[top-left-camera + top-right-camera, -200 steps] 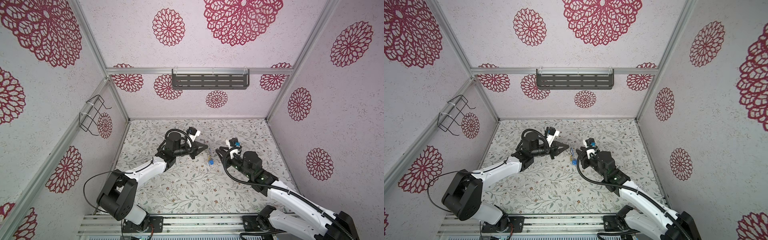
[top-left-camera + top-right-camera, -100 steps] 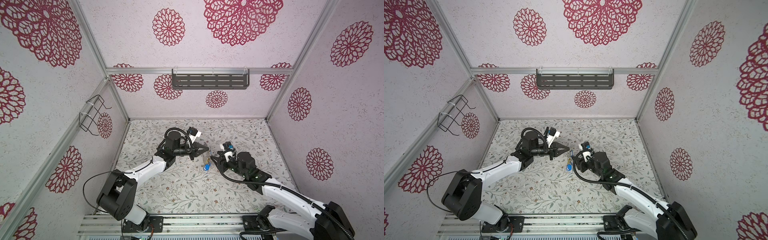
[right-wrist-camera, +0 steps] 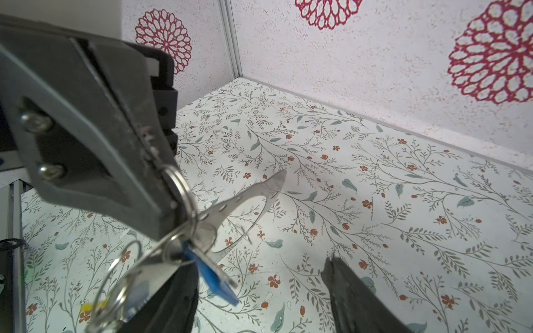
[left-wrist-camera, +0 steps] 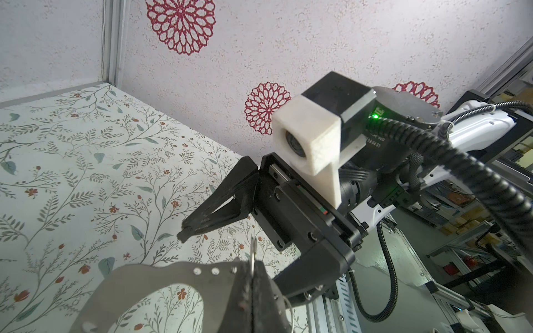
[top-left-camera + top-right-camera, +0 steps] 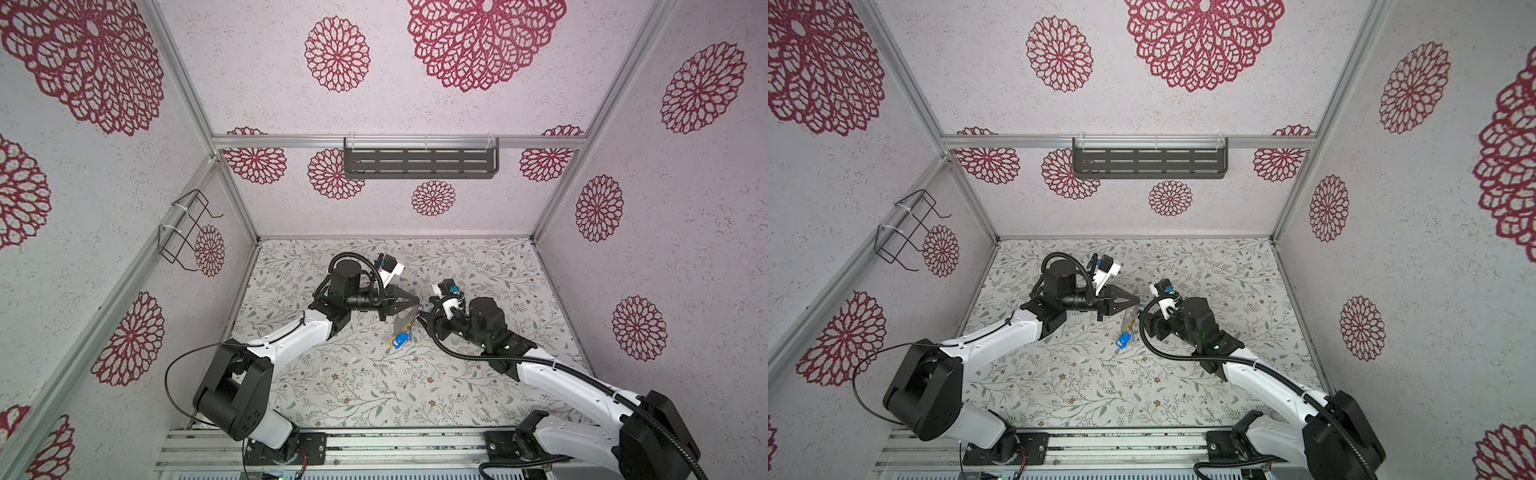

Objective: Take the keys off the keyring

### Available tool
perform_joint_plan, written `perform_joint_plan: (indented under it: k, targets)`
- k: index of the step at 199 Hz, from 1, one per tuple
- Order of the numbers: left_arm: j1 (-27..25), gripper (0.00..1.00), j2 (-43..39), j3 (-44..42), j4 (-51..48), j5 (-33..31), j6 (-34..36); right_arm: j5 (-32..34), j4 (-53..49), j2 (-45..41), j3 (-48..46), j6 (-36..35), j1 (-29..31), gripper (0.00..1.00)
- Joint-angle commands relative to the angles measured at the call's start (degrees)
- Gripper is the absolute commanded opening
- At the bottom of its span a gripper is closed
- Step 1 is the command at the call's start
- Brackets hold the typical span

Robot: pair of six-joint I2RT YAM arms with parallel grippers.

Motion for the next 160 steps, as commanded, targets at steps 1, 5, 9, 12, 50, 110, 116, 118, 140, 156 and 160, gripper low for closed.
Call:
perform_joint_plan:
  k: [1,5,9,12,50,110,116,118,140,156,160]
  targets:
    - [0.3,0.00,-0.7,1.7,-2.0,1.5,2.8,-0.9,2.6,0.1,3.1,-2.3,0.3,0.72]
    - [0.3,0.00,-0.7,1.8,-2.0,1.5,2.9,-1.0,2.6,0.3,3.2,-2.3,0.3,0.72]
    - [0.3,0.00,-0.7,1.8,-2.0,1.6,3.0,-1.3,2.7,0.4,3.4,-2.3,0.3,0.71]
    - [0.3,0.00,-0.7,1.8,-2.0,1.5,3.0,-1.4,2.7,0.6,3.5,-2.3,0.3,0.71]
    - [0.4,0.00,-0.5,2.0,-2.1,1.8,3.0,-2.6,3.4,2.5,4.6,-2.0,0.2,0.61]
    - [0.5,0.00,-0.8,1.8,-3.2,1.7,3.7,-2.1,4.3,1.6,3.9,-2.1,0.3,0.27]
    - [0.6,0.00,-0.8,1.8,-3.2,1.6,3.7,-2.1,4.1,1.4,3.9,-2.1,0.3,0.25]
    - [0.6,0.00,-0.8,1.8,-3.2,1.6,3.7,-2.0,4.1,1.4,3.8,-2.0,0.3,0.25]
    - [0.7,0.00,-0.8,1.8,-3.2,1.3,3.8,-1.5,3.4,0.6,3.4,-1.8,0.3,0.17]
    - [0.7,0.00,-0.8,1.7,-3.3,0.4,3.8,-0.5,2.6,-0.3,3.0,-1.7,0.3,0.09]
    - [0.8,0.00,-0.8,1.8,-3.5,0.1,3.9,-0.2,2.4,-0.5,2.9,-1.7,0.3,0.07]
